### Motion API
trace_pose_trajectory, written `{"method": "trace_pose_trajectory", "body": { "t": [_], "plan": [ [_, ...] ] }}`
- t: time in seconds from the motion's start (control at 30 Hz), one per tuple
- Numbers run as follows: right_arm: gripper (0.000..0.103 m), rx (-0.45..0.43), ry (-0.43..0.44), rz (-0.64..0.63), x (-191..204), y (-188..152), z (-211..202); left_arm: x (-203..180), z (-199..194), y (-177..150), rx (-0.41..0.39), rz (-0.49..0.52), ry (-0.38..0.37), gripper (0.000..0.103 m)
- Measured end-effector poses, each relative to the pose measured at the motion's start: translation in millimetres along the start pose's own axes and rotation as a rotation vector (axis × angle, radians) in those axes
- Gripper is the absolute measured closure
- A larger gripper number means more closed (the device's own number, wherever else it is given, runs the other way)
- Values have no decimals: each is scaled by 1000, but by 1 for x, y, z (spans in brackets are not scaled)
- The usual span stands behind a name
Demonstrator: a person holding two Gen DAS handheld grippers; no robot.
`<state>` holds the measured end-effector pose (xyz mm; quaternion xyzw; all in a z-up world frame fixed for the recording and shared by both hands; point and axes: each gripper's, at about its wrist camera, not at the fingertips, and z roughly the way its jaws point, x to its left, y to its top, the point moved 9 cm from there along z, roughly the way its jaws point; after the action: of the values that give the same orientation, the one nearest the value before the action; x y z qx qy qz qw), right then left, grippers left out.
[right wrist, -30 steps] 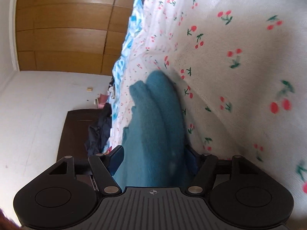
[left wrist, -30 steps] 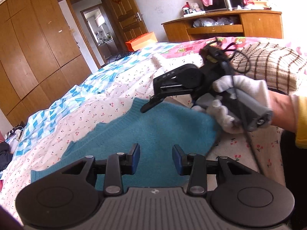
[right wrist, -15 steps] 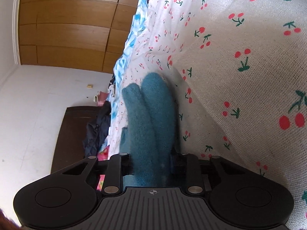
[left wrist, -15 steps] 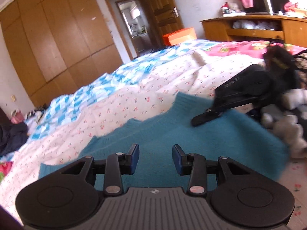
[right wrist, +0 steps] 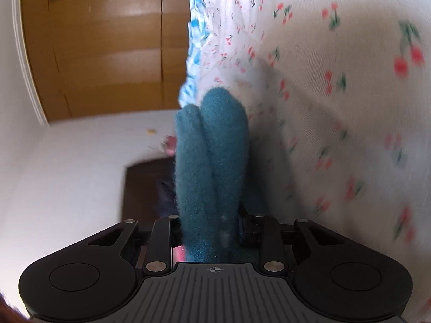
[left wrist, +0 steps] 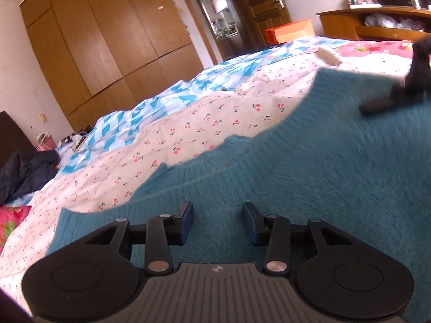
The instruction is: Fold small clothes
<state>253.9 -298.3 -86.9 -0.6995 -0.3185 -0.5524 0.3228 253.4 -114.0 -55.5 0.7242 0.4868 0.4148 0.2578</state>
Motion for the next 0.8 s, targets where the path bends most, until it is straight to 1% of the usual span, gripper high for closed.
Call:
{"method": "trace_pose_trajectory", "body": {
  "t": [0.1, 0.2, 0.27, 0.33, 0.43, 0.5, 0.53, 0.6, 0.7, 0.8],
  "plan": [
    [75, -59, 2, 37, 20, -23, 6, 4, -1, -3, -25, -39, -28, 61],
    [75, -113, -1, 141, 29, -37, 16, 17, -6, -4, -24, -102, -77, 60],
    [75, -151, -5, 194, 36, -42, 17, 33, -18, -5, -24, -136, -101, 59],
    [75, -185, -15, 225, 45, -47, 19, 48, -38, -11, -53, -115, -99, 59],
    [75, -230, -41, 253, 60, -59, 31, 61, -62, -30, -84, -35, -77, 58],
    [75, -246, -60, 250, 69, -72, 45, 61, -61, -51, -30, 22, -85, 58],
    [75, -246, -67, 243, 73, -79, 51, 63, -59, -60, -25, -1, -99, 59],
    [75, -236, -88, 238, 83, -97, 71, 66, -55, -66, -18, -81, -137, 61],
    [75, -227, -146, 208, 91, -118, 98, 74, -50, -61, 14, -124, -193, 61],
    [75, -218, -188, 183, 98, -132, 123, 95, -63, -67, 31, -179, -230, 60]
  ]
}}
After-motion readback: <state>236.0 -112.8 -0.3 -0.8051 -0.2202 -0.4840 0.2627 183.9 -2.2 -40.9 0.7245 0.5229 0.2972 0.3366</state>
